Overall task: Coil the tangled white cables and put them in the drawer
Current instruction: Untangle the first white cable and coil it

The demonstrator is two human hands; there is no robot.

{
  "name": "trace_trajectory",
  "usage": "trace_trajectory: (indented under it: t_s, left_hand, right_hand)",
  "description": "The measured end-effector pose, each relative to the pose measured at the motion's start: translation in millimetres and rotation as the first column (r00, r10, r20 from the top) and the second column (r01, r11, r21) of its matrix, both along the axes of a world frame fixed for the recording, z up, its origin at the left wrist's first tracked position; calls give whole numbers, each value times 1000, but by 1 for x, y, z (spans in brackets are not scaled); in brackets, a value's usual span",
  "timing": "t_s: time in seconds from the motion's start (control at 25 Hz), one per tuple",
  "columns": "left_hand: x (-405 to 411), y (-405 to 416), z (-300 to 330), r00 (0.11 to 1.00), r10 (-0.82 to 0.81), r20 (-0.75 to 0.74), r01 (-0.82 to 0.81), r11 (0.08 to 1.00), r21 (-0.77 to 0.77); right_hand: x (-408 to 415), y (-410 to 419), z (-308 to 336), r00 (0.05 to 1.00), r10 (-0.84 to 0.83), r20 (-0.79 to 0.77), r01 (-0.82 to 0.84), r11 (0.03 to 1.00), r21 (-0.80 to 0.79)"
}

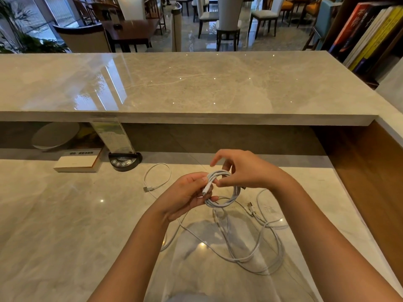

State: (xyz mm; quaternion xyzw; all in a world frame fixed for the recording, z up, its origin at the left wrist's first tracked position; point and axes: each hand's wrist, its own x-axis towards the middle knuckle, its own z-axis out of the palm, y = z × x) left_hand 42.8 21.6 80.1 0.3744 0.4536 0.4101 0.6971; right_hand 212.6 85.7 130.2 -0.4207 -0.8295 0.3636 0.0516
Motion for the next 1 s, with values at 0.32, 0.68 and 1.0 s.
trace_trajectory:
  t_s: [0.32, 0.68, 1.0]
  left_hand:
    - [-1, -6, -3, 978, 206, -40, -207, 978, -3]
    - [3, -4, -9, 641, 519, -565, -116, 793, 597]
    - [11, -2, -14, 724, 561, -402, -440, 824, 357]
  right_hand:
    - [3, -8, -13, 992, -107, 61, 105, 994, 38]
    - [-1, -14, -18, 984, -155, 83, 143, 980, 135]
    - [-7, -17, -38, 946, -322, -32, 324, 941, 97]
